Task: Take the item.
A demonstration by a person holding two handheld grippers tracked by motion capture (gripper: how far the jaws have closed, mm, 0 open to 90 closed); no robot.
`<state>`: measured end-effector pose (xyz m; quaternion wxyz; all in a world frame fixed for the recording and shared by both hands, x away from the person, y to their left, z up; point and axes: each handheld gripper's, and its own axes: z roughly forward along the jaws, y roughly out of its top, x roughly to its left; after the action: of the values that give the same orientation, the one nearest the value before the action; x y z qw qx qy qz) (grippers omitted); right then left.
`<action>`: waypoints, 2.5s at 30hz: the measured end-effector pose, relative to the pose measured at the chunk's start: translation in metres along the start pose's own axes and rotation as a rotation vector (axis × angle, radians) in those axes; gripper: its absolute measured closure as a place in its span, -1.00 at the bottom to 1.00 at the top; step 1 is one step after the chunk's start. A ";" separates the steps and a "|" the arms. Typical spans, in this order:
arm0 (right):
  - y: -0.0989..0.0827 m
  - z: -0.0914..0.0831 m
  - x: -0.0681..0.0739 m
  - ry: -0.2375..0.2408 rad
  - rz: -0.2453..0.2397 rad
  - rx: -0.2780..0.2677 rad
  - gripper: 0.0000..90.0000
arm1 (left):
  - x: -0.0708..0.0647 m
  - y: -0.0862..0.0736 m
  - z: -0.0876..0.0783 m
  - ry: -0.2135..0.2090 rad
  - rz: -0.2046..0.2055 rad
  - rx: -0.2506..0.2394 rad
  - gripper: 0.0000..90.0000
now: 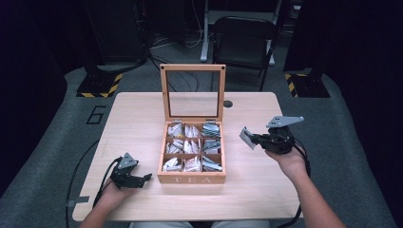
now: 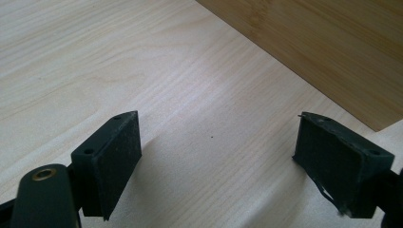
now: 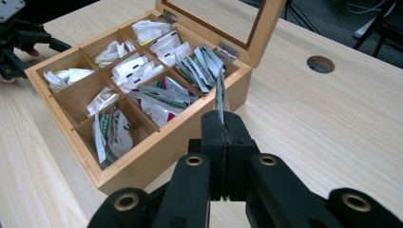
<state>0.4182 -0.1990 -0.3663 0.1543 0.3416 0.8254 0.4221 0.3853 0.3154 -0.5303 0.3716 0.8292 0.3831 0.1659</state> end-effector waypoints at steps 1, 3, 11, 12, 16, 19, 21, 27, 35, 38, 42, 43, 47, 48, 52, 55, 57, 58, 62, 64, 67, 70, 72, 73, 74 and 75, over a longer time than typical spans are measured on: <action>-0.001 -0.001 -0.001 -0.005 0.006 -0.001 0.98 | 0.000 0.000 0.000 0.001 0.001 -0.001 -0.66; -0.002 -0.004 -0.003 -0.009 0.006 -0.002 0.98 | 0.000 0.000 0.000 0.001 0.001 -0.001 -0.66; -0.006 -0.013 -0.010 -0.037 0.020 -0.008 0.98 | 0.000 0.000 0.000 0.002 0.001 0.000 -0.66; -0.006 -0.014 -0.011 -0.039 0.021 -0.009 0.98 | 0.000 0.000 0.000 0.001 0.001 0.000 -0.66; -0.009 -0.016 -0.013 -0.045 0.027 -0.012 0.98 | 0.000 0.000 0.000 0.001 0.001 0.000 -0.66; -0.011 -0.016 -0.014 -0.049 0.031 -0.006 0.98 | 0.000 0.000 0.000 0.001 0.001 0.000 -0.66; -0.012 -0.016 -0.015 -0.054 0.032 -0.005 0.98 | 0.000 0.000 0.000 0.000 0.001 0.001 -0.66; -0.015 -0.016 -0.017 -0.070 0.031 -0.002 0.98 | 0.000 0.000 0.000 0.000 0.001 0.003 -0.66; -0.023 -0.013 -0.018 -0.074 0.045 0.001 0.98 | 0.000 0.000 0.000 0.000 0.001 0.003 -0.66; -0.027 -0.012 -0.018 -0.073 0.053 0.001 0.98 | 0.000 0.000 0.000 0.000 0.001 0.003 -0.66; -0.032 -0.011 -0.018 -0.082 0.060 0.004 0.98 | 0.000 0.000 0.000 0.000 0.001 0.002 -0.66; -0.033 -0.011 -0.018 -0.085 0.052 0.006 0.98 | 0.000 0.000 0.000 0.000 0.001 0.001 -0.66; -0.041 -0.008 -0.017 -0.088 0.062 0.017 0.98 | 0.000 0.000 0.000 0.000 0.001 0.001 -0.66; -0.043 -0.007 -0.017 -0.088 0.061 0.020 0.98 | 0.000 0.000 0.000 0.001 0.001 0.001 -0.66; -0.053 0.000 -0.014 -0.086 0.072 0.033 0.98 | 0.000 0.000 0.000 0.000 0.001 0.001 -0.66; -0.060 0.004 -0.013 -0.085 0.076 0.043 0.98 | 0.000 0.000 0.000 0.002 0.000 -0.001 -0.66; -0.064 0.007 -0.012 -0.081 0.084 0.046 0.98 | 0.000 0.000 0.000 0.001 -0.001 -0.002 -0.66; -0.066 0.008 -0.012 -0.082 0.082 0.047 0.98 | 0.000 0.000 0.000 0.001 -0.001 -0.002 -0.66; -0.073 0.011 -0.010 -0.083 0.093 0.056 0.98 | 0.000 0.000 0.000 0.001 -0.001 -0.001 -0.66; -0.075 0.013 -0.010 -0.090 0.098 0.054 0.98 | 0.000 0.000 0.000 0.002 0.000 -0.002 -0.66; -0.077 0.013 -0.010 -0.091 0.093 0.052 0.98 | 0.000 0.000 0.000 0.002 -0.001 -0.001 -0.66; -0.079 0.015 -0.009 -0.105 0.086 0.057 0.98 | 0.000 0.000 0.000 0.001 0.000 -0.001 -0.66; -0.082 0.016 -0.008 -0.105 0.096 0.053 0.98 | 0.000 0.000 0.000 0.001 0.000 0.000 -0.66; -0.082 0.017 -0.009 -0.108 0.093 0.058 0.98 | 0.000 0.000 0.000 0.001 0.000 0.000 -0.66; -0.084 0.017 -0.008 -0.106 0.098 0.055 0.98 | 0.000 0.000 0.000 0.001 0.000 0.000 -0.66; -0.085 0.018 -0.009 -0.106 0.098 0.055 0.98 | 0.000 0.000 0.000 0.001 0.000 -0.001 -0.66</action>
<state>0.3976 -0.2292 -0.4451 0.1677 0.4075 0.8098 0.3874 0.3852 0.3153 -0.5304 0.3719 0.8290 0.3833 0.1663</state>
